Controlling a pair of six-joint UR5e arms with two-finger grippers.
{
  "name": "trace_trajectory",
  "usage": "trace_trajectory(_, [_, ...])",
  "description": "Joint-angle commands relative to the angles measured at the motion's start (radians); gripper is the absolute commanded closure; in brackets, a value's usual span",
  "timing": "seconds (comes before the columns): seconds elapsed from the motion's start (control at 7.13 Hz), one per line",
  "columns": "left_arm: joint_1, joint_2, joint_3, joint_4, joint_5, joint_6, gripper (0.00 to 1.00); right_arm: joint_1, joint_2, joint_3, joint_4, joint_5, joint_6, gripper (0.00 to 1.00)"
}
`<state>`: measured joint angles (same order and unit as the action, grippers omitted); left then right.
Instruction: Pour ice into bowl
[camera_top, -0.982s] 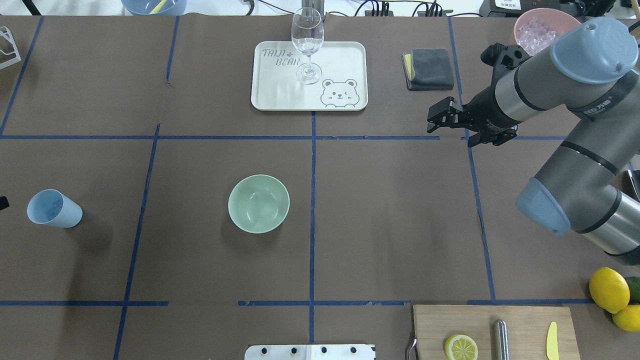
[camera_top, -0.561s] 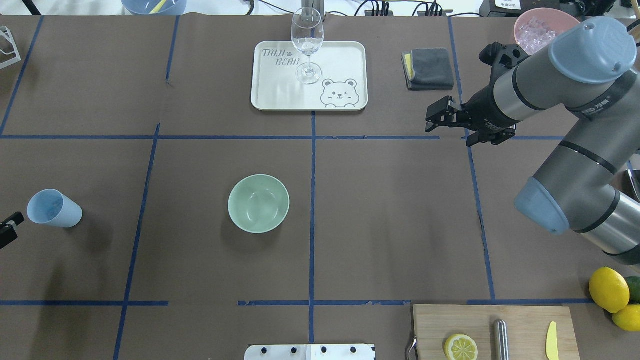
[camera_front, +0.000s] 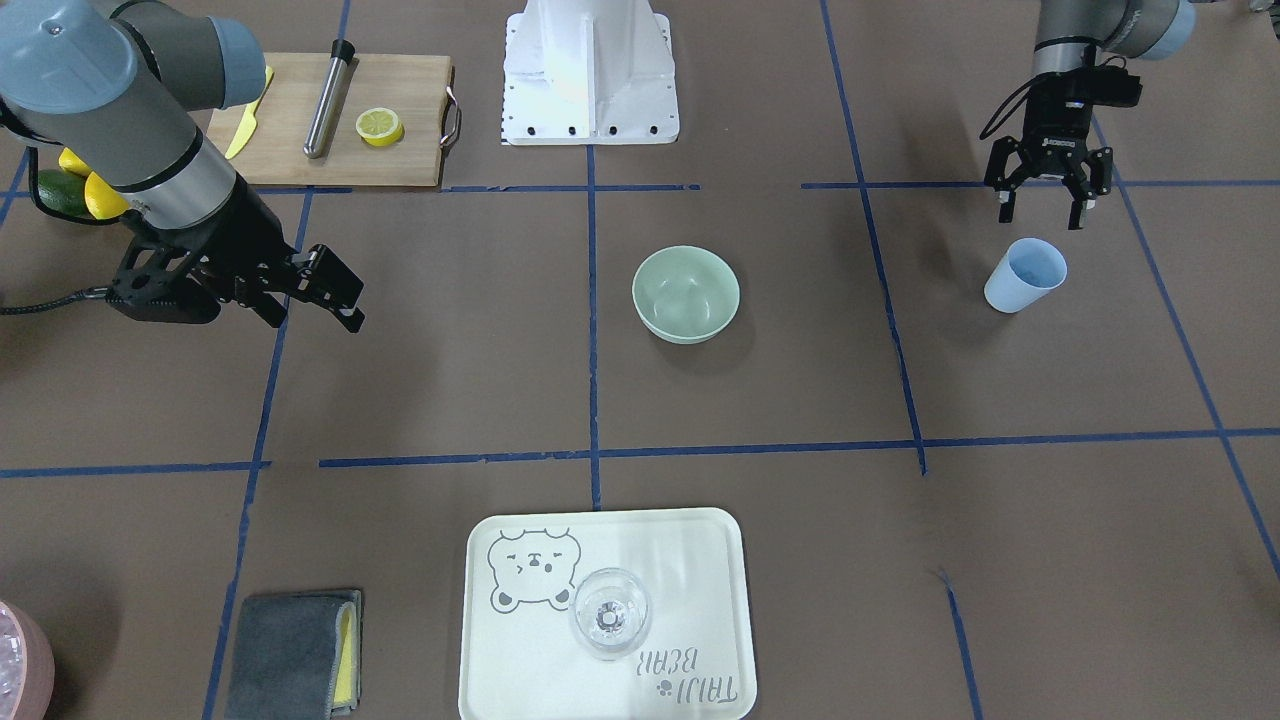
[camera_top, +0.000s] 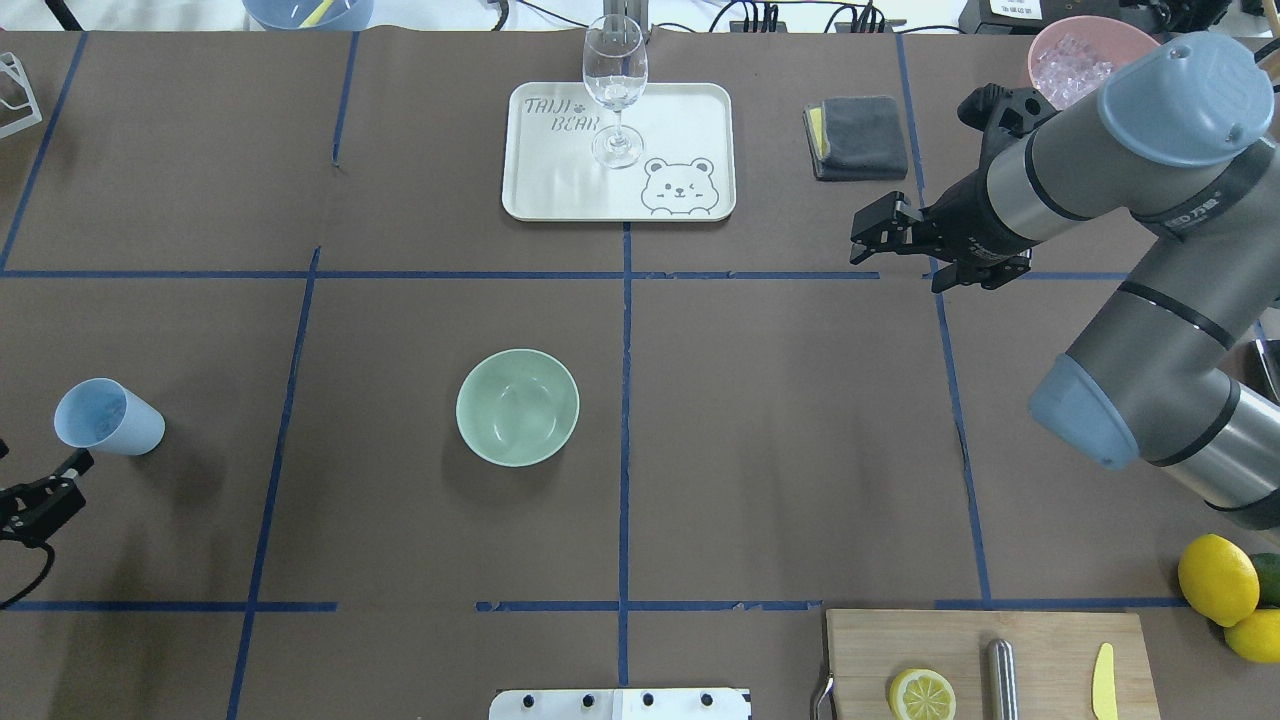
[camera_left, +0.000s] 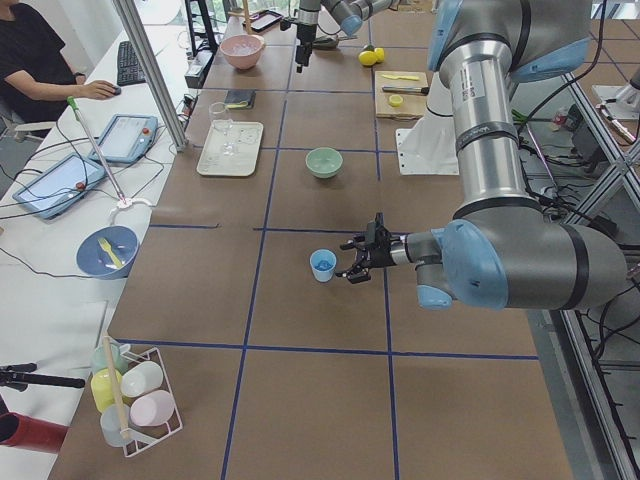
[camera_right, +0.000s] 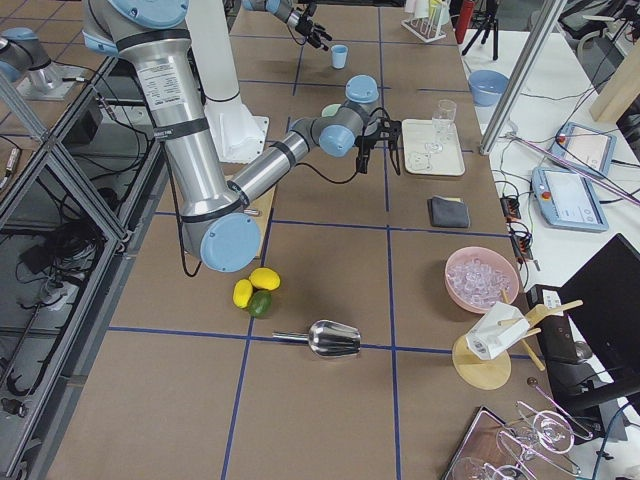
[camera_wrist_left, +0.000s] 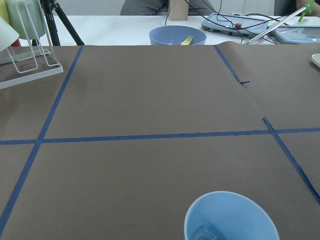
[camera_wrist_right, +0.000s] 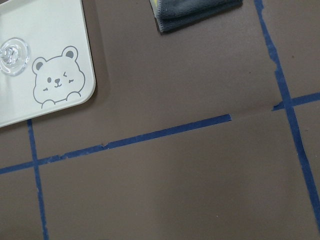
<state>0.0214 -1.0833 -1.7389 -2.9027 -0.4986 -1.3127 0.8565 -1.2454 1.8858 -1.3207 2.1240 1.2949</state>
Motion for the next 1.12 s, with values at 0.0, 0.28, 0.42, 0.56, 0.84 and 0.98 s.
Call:
trace_trajectory(0.0, [0.04, -0.046, 0.05, 0.031, 0.067, -0.02, 0.0, 0.0, -0.002, -0.002, 0.0, -0.001, 0.0, 0.0])
trace_trajectory(0.28, [0.045, -0.055, 0.091, 0.039, 0.098, -0.051, 0.0, 0.001, -0.002, 0.004, 0.0, 0.002, 0.001, 0.0])
trace_trajectory(0.42, [0.045, -0.07, 0.114, 0.039, 0.112, -0.112, 0.0, 0.001, -0.003, 0.006, 0.0, 0.004, 0.001, 0.0])
trace_trajectory(0.56, [0.043, -0.079, 0.116, 0.039, 0.114, -0.114, 0.0, 0.001, -0.006, 0.007, 0.0, 0.004, 0.001, 0.0])
trace_trajectory(0.84, [0.043, -0.128, 0.159, 0.036, 0.152, -0.112, 0.0, 0.003, -0.011, 0.007, 0.0, 0.005, 0.001, 0.0])
trace_trajectory(0.98, [0.043, -0.129, 0.171, 0.036, 0.175, -0.112, 0.0, 0.003, -0.011, 0.009, 0.0, 0.005, 0.001, 0.0])
